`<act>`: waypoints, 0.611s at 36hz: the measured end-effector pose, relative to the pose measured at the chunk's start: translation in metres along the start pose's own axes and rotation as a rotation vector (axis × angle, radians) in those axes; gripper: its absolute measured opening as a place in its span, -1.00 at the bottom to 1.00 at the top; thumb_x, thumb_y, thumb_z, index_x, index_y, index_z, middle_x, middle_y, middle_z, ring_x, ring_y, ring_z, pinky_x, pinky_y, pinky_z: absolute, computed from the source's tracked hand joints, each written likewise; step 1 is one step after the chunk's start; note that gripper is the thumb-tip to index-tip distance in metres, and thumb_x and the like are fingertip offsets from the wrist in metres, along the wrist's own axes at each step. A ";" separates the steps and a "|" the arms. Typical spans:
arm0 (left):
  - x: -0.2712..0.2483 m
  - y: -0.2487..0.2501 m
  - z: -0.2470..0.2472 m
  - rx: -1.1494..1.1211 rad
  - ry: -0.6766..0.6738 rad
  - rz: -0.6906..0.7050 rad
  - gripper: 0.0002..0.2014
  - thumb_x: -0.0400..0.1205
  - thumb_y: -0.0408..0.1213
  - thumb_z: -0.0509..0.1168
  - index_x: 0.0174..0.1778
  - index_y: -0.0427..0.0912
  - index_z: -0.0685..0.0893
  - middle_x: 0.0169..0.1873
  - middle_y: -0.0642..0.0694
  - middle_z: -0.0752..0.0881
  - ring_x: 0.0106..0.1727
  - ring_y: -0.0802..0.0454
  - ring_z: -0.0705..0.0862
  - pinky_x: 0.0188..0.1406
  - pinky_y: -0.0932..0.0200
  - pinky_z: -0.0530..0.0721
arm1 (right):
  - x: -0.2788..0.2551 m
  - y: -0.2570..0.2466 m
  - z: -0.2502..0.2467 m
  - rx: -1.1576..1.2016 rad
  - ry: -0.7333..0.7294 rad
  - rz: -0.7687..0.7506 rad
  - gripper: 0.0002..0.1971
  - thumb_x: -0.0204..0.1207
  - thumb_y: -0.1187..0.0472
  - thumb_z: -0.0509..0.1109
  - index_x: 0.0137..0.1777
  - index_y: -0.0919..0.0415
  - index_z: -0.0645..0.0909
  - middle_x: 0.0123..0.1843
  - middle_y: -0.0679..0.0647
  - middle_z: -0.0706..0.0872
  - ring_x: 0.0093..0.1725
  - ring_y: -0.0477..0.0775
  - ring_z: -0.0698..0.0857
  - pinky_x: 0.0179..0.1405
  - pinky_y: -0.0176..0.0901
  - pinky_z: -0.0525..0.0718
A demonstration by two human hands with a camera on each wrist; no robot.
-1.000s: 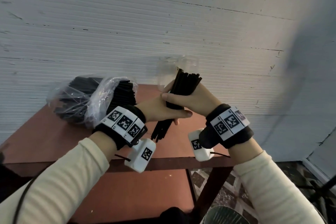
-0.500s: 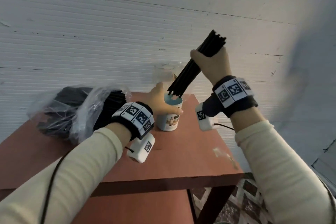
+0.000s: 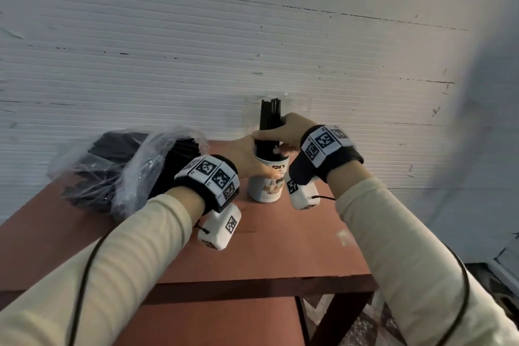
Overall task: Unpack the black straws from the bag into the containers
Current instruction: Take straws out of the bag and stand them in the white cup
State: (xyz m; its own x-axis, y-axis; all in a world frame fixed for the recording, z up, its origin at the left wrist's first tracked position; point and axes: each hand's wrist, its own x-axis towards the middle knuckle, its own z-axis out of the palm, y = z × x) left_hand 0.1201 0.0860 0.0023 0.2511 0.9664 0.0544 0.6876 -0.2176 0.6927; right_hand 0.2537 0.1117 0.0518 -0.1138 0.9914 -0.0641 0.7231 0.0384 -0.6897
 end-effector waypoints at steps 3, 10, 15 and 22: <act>-0.001 0.000 0.001 -0.001 -0.007 0.012 -0.33 0.36 -0.09 0.63 0.37 -0.05 0.54 0.22 0.04 0.70 0.24 0.06 0.64 0.29 0.11 0.57 | -0.005 0.004 -0.002 0.004 0.026 -0.030 -0.45 0.35 -0.20 0.56 0.05 0.31 0.65 -0.16 0.14 0.83 -0.21 0.07 0.82 -0.11 -0.08 0.80; -0.005 0.003 0.002 -0.013 -0.025 0.009 -0.33 0.38 -0.07 0.62 0.39 -0.11 0.56 0.23 -0.03 0.72 0.26 -0.01 0.66 0.31 0.05 0.59 | -0.021 0.005 -0.011 -0.169 0.275 -0.079 -0.28 0.45 -0.25 0.44 0.34 0.37 0.52 0.20 0.24 0.71 0.14 0.19 0.71 0.14 -0.02 0.64; -0.017 -0.003 -0.004 -0.068 0.010 0.014 -0.21 0.40 -0.05 0.60 0.49 -0.14 0.40 0.39 -0.04 0.60 0.41 -0.03 0.57 0.27 0.18 0.49 | -0.029 0.008 -0.003 -0.052 0.595 -0.347 -0.50 0.52 -0.02 0.42 0.37 0.23 0.47 0.32 0.16 0.47 0.23 0.12 0.57 0.15 -0.18 0.52; -0.055 -0.015 -0.050 -0.076 0.325 0.076 -0.65 0.56 -0.30 0.37 0.25 0.07 0.62 0.16 0.07 0.69 0.12 0.08 0.68 0.23 0.07 0.64 | -0.050 -0.008 0.029 -0.004 0.608 -0.672 -0.90 0.48 0.28 0.36 -0.03 0.25 0.61 -0.08 0.10 0.64 -0.14 0.01 0.60 -0.18 -0.39 0.53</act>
State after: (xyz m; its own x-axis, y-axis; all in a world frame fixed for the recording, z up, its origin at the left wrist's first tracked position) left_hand 0.0620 0.0431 0.0250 0.0609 0.9435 0.3257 0.6192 -0.2916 0.7291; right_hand 0.2345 0.0581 0.0397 -0.1337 0.6546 0.7441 0.6365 0.6322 -0.4418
